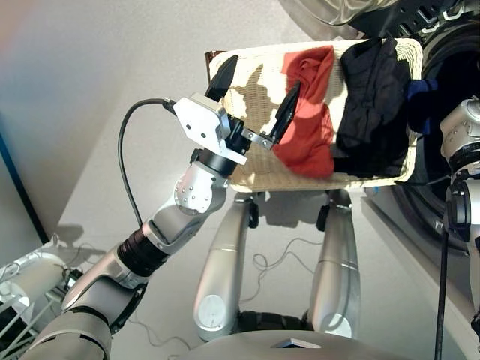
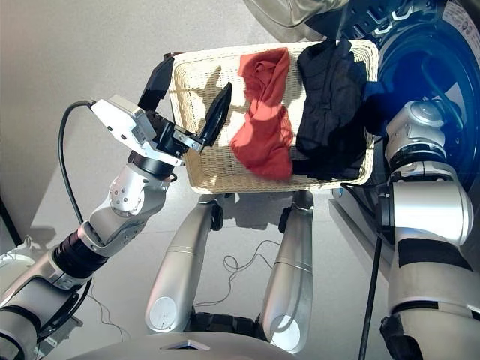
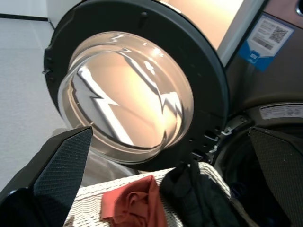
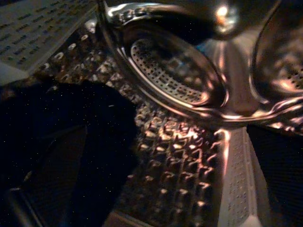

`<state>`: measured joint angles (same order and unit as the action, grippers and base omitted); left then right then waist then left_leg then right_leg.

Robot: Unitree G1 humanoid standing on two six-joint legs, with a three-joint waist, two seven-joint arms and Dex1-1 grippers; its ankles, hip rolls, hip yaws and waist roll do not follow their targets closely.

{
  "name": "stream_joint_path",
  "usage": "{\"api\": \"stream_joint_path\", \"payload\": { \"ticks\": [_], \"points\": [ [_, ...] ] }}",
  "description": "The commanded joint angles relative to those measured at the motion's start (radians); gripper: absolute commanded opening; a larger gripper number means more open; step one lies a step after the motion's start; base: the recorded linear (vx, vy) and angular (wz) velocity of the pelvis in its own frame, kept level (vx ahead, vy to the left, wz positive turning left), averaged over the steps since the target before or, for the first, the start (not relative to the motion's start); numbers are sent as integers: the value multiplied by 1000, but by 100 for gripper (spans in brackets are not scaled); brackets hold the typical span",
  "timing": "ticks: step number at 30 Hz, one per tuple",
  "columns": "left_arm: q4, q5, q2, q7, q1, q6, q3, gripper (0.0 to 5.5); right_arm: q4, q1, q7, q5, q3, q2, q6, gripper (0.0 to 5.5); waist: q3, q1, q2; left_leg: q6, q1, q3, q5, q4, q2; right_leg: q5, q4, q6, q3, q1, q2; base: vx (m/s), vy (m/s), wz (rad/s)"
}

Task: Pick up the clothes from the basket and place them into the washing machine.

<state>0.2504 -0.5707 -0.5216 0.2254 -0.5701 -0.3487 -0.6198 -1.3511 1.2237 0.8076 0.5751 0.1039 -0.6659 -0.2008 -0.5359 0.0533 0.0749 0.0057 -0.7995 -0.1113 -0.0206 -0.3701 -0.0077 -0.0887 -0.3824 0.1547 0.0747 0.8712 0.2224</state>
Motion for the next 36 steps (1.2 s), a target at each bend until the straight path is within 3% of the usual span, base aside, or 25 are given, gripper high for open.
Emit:
{"api": "stream_joint_path", "payload": {
  "ticks": [1, 7, 13, 18, 22, 25, 31, 36],
  "points": [
    [89, 16, 36, 2, 40, -69, 80, 550, 154, -31, 60, -45, -2, -43, -115, 550, 20, -11, 6, -70, 44, 0, 55, -7, 50, 14, 1, 8, -8, -57, -24, 0, 0, 0],
    [70, 43, 60, 9, 50, -80, 104, 550, 423, -173, 60, -213, 17, 98, -146, 550, 16, -25, -7, -66, 57, -6, 51, 3, 52, 8, 13, 6, -8, -69, -29, 0, 0, 0],
    [23, 49, 73, 8, 94, -83, 128, 550, 661, -351, -34, -296, 52, 219, -169, 550, 16, -43, -23, -64, 69, -12, 50, 4, 57, 5, 21, 4, -5, -78, -32, 3, -2, -123],
    [-72, 63, 92, 9, 139, -59, 134, 550, 860, -503, -149, -330, 112, 274, -185, 550, 16, -59, -37, -63, 78, -15, 45, 9, 62, -1, 30, 4, -5, -86, -35, 0, 0, 0],
    [-279, 126, 139, 43, 151, -22, 119, 550, 1057, -628, -294, -335, 190, 244, -204, 550, 16, -79, -59, -65, 89, -19, 45, 6, 69, -1, 27, 6, -1, -95, -39, 0, 0, 0],
    [-388, 124, 185, 74, 145, -5, 120, 550, 1118, -650, -307, -338, 205, 257, -207, 550, 16, -85, -65, -66, 91, -19, 44, 3, 72, 0, 21, 4, -1, -96, -41, 0, 0, 0],
    [-627, 27, 316, 153, 51, 23, 138, 550, 1266, -694, -330, -374, 283, 288, -187, 550, 16, -111, -90, -67, 71, -21, 52, -41, 88, 14, -26, -2, 7, -76, -56, 0, 0, 0],
    [-847, 14, 378, 211, -100, 49, 170, 550, 1391, -684, -360, -405, 385, 288, -183, 550, 16, -139, -125, -79, 13, -20, 90, -155, 128, 51, -118, -17, 14, -23, -81, 0, 0, 0]
  ]
}}
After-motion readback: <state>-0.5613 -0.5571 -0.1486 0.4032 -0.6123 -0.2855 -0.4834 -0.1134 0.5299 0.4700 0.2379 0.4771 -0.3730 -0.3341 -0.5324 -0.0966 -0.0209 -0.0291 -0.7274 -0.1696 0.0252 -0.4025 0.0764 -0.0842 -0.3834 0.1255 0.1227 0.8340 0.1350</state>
